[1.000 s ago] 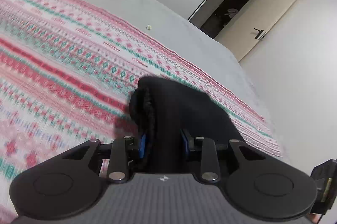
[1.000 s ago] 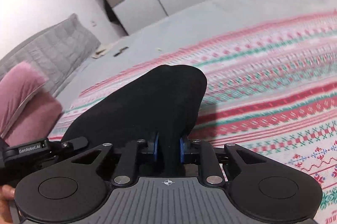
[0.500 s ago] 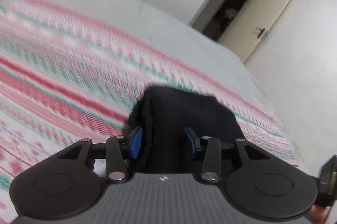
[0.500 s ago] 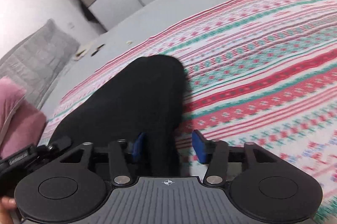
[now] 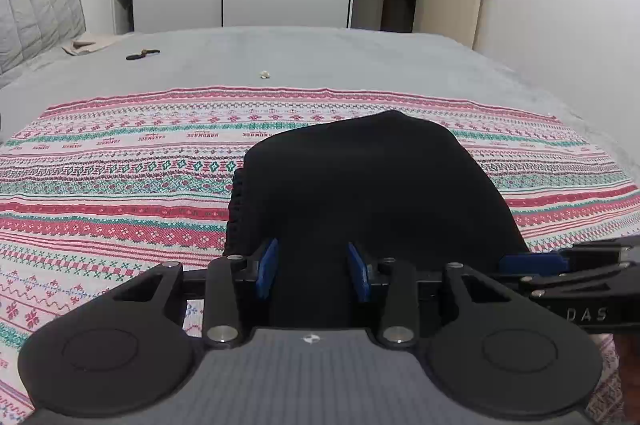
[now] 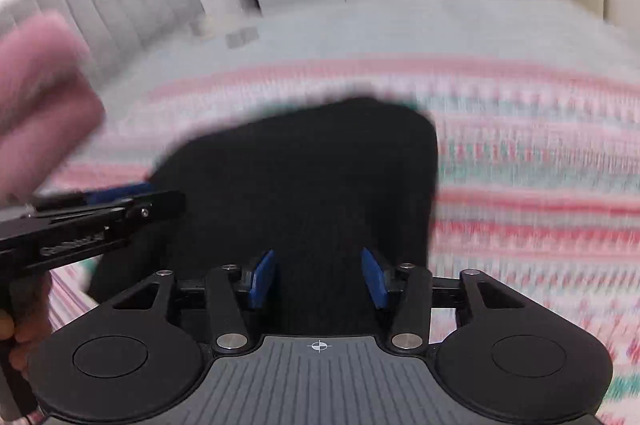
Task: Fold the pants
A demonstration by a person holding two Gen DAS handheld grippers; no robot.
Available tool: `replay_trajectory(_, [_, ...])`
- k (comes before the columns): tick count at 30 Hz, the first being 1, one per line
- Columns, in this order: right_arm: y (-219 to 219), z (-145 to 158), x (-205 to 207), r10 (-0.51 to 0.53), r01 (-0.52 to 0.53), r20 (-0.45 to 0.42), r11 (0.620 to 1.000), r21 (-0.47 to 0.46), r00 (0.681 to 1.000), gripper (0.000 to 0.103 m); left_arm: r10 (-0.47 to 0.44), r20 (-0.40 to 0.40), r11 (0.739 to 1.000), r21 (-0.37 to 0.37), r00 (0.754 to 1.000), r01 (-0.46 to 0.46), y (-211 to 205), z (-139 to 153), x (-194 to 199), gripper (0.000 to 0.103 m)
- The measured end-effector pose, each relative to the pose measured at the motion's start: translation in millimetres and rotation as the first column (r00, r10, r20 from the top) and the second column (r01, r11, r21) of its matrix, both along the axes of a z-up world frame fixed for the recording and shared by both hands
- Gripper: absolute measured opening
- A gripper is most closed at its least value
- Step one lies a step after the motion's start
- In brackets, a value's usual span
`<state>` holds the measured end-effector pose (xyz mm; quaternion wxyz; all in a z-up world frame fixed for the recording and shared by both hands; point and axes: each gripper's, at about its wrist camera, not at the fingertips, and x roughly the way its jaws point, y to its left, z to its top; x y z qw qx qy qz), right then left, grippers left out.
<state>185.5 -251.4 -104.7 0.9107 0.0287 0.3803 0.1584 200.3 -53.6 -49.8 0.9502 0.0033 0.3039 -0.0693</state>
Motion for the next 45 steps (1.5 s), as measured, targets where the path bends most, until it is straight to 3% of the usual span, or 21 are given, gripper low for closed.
replay_trajectory(3, [-6, -11, 3, 0.006, -0.006, 0.012, 1.0, 0.022, 1.0, 0.045, 0.009, -0.005, 1.0, 0.002, 1.0, -0.009, 1, 2, 0, 0.07])
replay_trajectory(8, [2, -6, -10, -0.001, 0.002, 0.031, 1.0, -0.005, 1.0, 0.045, 0.035, -0.008, 0.999, 0.02, 0.999, -0.035, 1, 9, -12, 0.07])
replay_trajectory(14, [-5, 7, -27, -0.015, 0.015, -0.008, 1.0, 0.015, 1.0, 0.046, 0.061, -0.03, 0.998, 0.032, 0.998, -0.06, 1, 9, -22, 0.07])
replay_trajectory(23, [23, 4, -51, 0.022, -0.02, 0.018, 0.993, -0.119, 1.0, 0.052, 0.047, -0.051, 0.99, 0.133, 0.998, -0.04, -12, -9, -38, 0.071])
replay_trajectory(28, [46, 8, -72, 0.077, -0.066, 0.042, 0.973, -0.222, 0.996, 0.051, 0.087, -0.088, 0.992, 0.097, 0.992, -0.078, -4, 4, -49, 0.071])
replay_trajectory(34, [30, 41, -104, 0.027, -0.019, 0.065, 0.993, -0.117, 0.998, 0.05, 0.101, -0.072, 0.992, 0.085, 0.992, -0.095, -4, 22, -83, 0.083])
replay_trajectory(39, [25, 51, -130, 0.0, 0.004, 0.059, 0.998, -0.066, 0.998, 0.061, 0.139, -0.083, 0.99, 0.048, 0.987, -0.135, 0, 39, -113, 0.103])
replay_trajectory(42, [24, 56, -143, -0.028, 0.032, 0.063, 0.998, -0.056, 0.998, 0.065, 0.15, -0.08, 0.988, 0.028, 0.985, -0.149, 4, 45, -134, 0.103])
replay_trajectory(44, [22, 60, -155, -0.053, 0.055, 0.078, 0.998, -0.024, 0.996, 0.086, 0.151, -0.068, 0.989, 0.014, 0.986, -0.15, 7, 47, -149, 0.103])
replay_trajectory(45, [22, 62, -162, -0.065, 0.067, 0.088, 0.998, -0.016, 0.994, 0.088, 0.149, -0.055, 0.989, 0.011, 0.987, -0.149, 8, 48, -156, 0.103])
